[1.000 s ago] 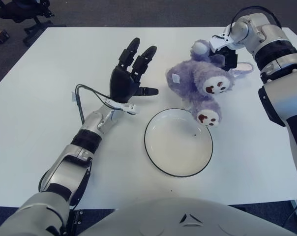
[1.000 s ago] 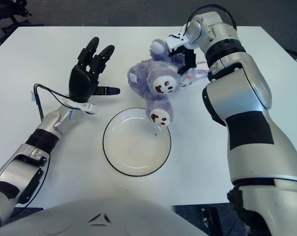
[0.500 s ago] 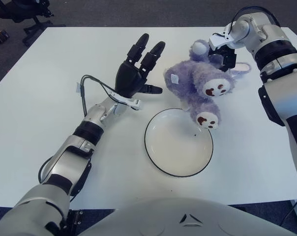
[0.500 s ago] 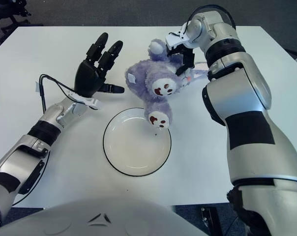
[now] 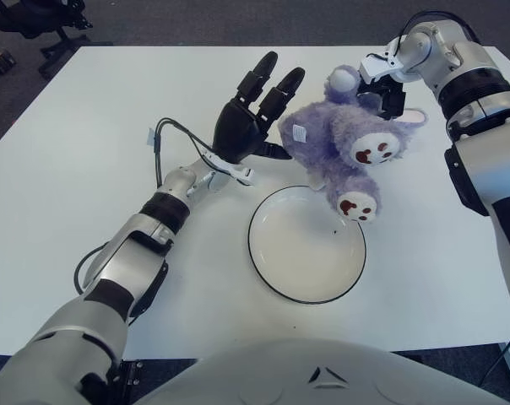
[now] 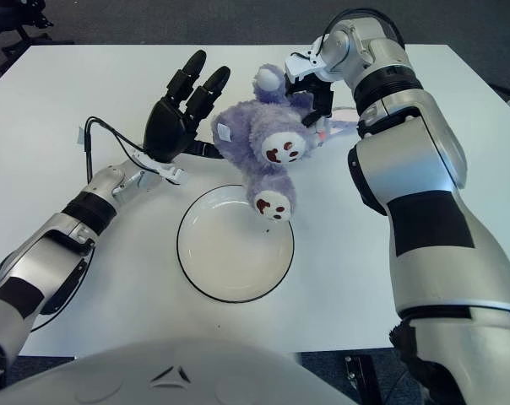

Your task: Put the doll into the plate.

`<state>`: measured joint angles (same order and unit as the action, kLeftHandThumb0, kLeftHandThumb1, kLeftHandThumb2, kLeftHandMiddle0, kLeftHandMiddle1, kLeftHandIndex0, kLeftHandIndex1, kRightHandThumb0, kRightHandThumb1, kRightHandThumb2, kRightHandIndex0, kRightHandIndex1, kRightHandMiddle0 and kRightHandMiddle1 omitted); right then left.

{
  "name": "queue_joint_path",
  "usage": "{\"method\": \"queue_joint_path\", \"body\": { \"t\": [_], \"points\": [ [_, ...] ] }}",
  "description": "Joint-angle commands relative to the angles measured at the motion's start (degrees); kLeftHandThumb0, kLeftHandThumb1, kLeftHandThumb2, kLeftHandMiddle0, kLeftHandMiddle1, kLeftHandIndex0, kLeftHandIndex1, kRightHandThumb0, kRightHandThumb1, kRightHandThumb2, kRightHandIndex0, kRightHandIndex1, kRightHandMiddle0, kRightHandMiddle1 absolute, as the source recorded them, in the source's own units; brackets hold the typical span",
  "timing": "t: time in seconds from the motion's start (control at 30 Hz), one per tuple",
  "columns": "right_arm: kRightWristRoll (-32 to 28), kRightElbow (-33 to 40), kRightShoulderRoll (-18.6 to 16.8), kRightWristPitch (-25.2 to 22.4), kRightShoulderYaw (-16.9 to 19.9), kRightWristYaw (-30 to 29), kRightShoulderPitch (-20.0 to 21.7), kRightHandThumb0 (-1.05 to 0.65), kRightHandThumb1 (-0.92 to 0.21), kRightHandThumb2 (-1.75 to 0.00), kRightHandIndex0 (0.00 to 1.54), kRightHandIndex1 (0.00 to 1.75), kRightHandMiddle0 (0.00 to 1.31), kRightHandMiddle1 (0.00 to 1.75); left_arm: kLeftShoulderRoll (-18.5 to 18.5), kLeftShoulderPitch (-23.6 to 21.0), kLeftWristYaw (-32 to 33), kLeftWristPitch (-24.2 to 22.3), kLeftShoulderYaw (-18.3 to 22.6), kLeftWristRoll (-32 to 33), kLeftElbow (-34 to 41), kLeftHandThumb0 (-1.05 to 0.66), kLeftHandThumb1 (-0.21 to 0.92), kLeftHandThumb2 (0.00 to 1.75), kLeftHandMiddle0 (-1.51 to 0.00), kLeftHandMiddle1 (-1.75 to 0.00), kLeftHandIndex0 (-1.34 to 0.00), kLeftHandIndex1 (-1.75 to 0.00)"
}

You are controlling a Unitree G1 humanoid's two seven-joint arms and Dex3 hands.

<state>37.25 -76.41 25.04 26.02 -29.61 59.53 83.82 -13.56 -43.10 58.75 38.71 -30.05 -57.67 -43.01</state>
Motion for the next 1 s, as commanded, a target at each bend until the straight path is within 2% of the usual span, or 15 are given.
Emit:
{"method": "queue_joint_path", "body": {
  "t": [0.0,0.07,0.2,0.53,0.57,0.67,0.97],
  "points": [
    [-0.82,0.08,-0.11,-0.08,0.53,0.34,0.69,-0.40,-0.61,-0.86,0.79,1.75,0.45,1.67,-0.15,-1.52,1.32,0.58,-0.50,0.35,-1.08,-0.66,0.91,0.00,-0.16,-0.01,-0.10,-0.06],
    [-0.81,0.09,-0.11,-0.08,0.56,0.35,0.69,-0.39,-0.61,-0.86,0.79,1.75,0.45,1.67,-0.14,-1.65,1.52,0.67,-0.62,0.35,-1.32,-0.66,0.91,0.00,-0.16,-0.01,-0.10,-0.06],
    [-1.77,0.00,0.30,0.39,1.67,-0.03,0.51,-0.39,-0.62,-0.86,0.76,1.75,0.44,1.68,1.00,0.64,-0.70,3.76,-0.53,3.12,2.35,-0.65,0.90,0.00,-0.19,-0.02,-0.11,-0.06],
    [-1.71,0.00,0.33,0.33,1.92,0.17,0.59,-0.39,-0.63,-0.85,0.74,1.75,0.42,1.68,0.35,2.97,-3.84,4.09,0.26,4.80,6.36,-0.64,0.90,0.00,-0.20,-0.01,-0.12,-0.05],
    [-1.58,0.01,0.27,0.00,1.84,0.01,0.66,-0.39,-0.63,-0.85,0.74,1.75,0.42,1.68,0.81,4.00,-4.77,5.35,0.31,6.15,7.22,-0.64,0.90,0.00,-0.20,-0.01,-0.13,-0.05],
    [-1.34,0.05,0.16,-0.62,1.68,-0.39,0.79,-0.39,-0.64,-0.84,0.73,1.75,0.42,1.69,1.55,6.18,-7.13,7.76,0.50,9.00,9.45,-0.57,0.87,0.00,-0.22,-0.02,-0.15,-0.06],
    [-1.30,0.12,0.16,-1.11,1.65,-0.90,0.77,-0.38,-0.66,-0.80,0.72,1.75,0.42,1.67,1.99,8.69,-11.52,9.15,2.06,11.48,13.31,-0.53,0.85,0.00,-0.23,-0.01,-0.16,-0.06]
  ]
}}
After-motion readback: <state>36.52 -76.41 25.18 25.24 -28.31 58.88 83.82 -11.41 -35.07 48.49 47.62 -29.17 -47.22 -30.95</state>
